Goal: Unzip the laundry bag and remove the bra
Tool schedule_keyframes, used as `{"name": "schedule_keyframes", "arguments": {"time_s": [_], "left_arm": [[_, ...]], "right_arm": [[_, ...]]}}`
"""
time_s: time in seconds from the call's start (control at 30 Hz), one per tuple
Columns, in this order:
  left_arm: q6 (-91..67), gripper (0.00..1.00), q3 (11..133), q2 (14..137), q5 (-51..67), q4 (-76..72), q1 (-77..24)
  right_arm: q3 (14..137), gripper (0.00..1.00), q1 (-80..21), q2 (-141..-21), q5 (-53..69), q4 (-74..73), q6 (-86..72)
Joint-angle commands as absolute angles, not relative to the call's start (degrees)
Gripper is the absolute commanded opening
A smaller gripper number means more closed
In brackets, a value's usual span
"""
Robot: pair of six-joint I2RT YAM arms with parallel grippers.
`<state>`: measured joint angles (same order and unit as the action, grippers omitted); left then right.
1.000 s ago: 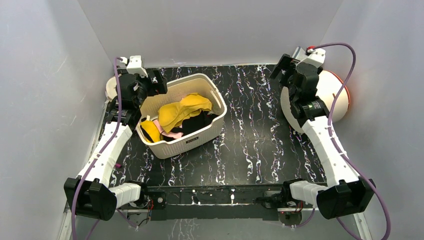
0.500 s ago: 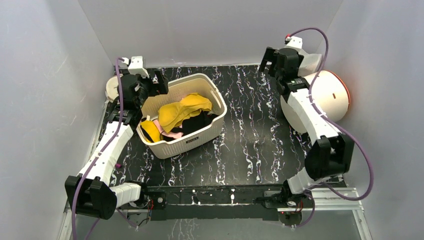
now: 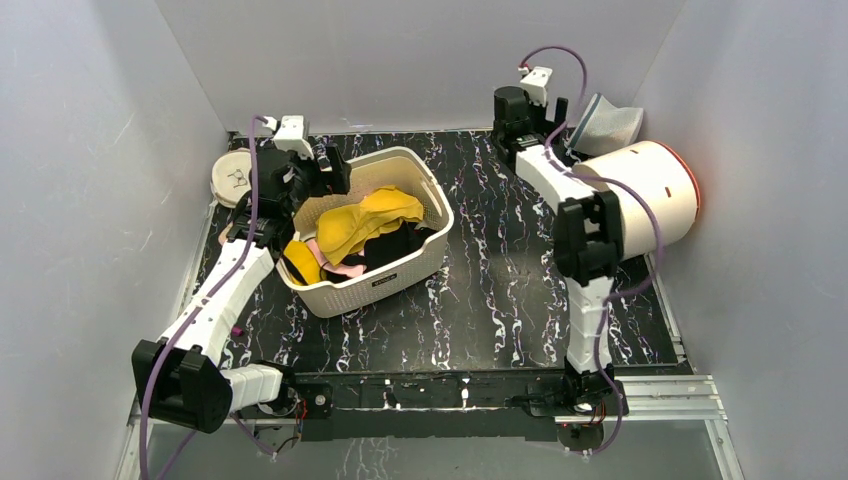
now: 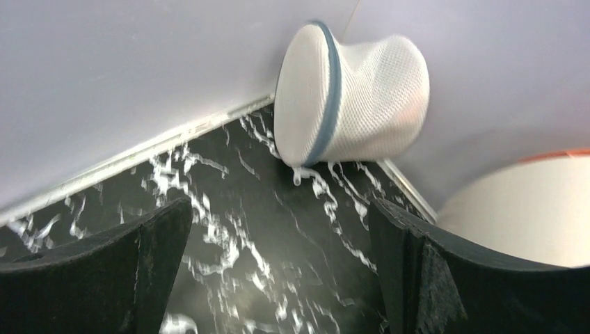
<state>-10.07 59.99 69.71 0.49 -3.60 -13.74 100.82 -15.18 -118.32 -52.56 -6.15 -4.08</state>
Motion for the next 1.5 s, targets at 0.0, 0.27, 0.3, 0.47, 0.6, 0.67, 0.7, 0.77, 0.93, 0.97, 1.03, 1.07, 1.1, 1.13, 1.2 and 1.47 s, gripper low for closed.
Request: {"name": "schedule_keyframes", "arguments": {"time_s": [0.0,0.27,0.3,0.47,0.6,0.67,0.7,0.77,0.93,0.97,1.03,1.07,1.1,1.13,1.2,1.47], "left_arm": [[-9.2,0.98,61.8,69.3,0.4,-3.4,-15.4],[-8.6,0.98,62.6,71.2,0.1,-2.4,-17.1],[-8.6,0.98,62.8,71.5,-0.1,-2.0,-17.4],[-8.3,0.98,63.8,72.7,-0.1,-0.8,-18.5],[-8.0,0.98,64.6,74.2,-1.0,0.2,-18.9],[-7.9,0.98,64.7,74.8,-1.2,0.3,-18.9],[-7.9,0.98,64.7,75.0,-1.2,0.4,-18.9],[-7.8,0.99,64.8,75.4,-1.2,0.5,-18.9],[-7.8,0.98,64.9,75.6,-1.1,0.5,-18.9],[-7.8,0.98,64.8,75.6,-1.1,0.4,-18.9],[-7.8,0.98,64.8,75.4,-1.0,0.3,-18.9],[-7.9,0.98,64.7,75.4,-0.9,0.2,-18.9],[-7.9,0.98,64.6,75.2,-0.8,0.1,-18.9],[-7.9,0.98,64.4,75.0,-0.7,-0.1,-18.9],[-7.8,0.98,63.9,74.6,-0.8,-0.6,-18.9],[-7.7,0.98,61.8,72.4,-0.9,-2.8,-18.9]], "right_arm": [[114.7,0.98,-13.0,-131.3,-63.6,9.2,11.1],[125.3,0.98,-7.7,-142.8,-64.6,16.3,20.0],[125.6,0.98,-7.2,-143.3,-64.1,16.5,19.9],[128.3,0.98,-4.9,-146.9,-63.3,16.6,20.1],[130.6,0.9,-3.4,-151.5,-61.5,17.3,19.9],[131.0,0.85,-3.0,-152.7,-60.7,17.1,19.6],[130.8,0.83,-2.9,-152.9,-60.1,17.2,19.4],[130.9,0.78,-2.7,-153.2,-58.6,14.9,16.7],[132.6,0.48,-3.0,-152.7,-55.7,7.3,11.1],[132.6,0.41,-3.8,-152.0,-55.1,6.6,10.7],[132.7,0.23,-5.7,-150.6,-53.8,5.5,10.6],[132.6,0.16,-6.8,-149.7,-53.3,5.2,10.6],[132.3,0.12,-8.2,-148.7,-53.0,5.2,10.9],[131.9,0.08,-9.7,-147.8,-53.0,5.2,11.3],[130.3,0.05,-13.1,-145.6,-53.5,5.9,12.8],[109.5,0.0,-24.1,-126.8,-54.0,-0.3,3.6]]}}
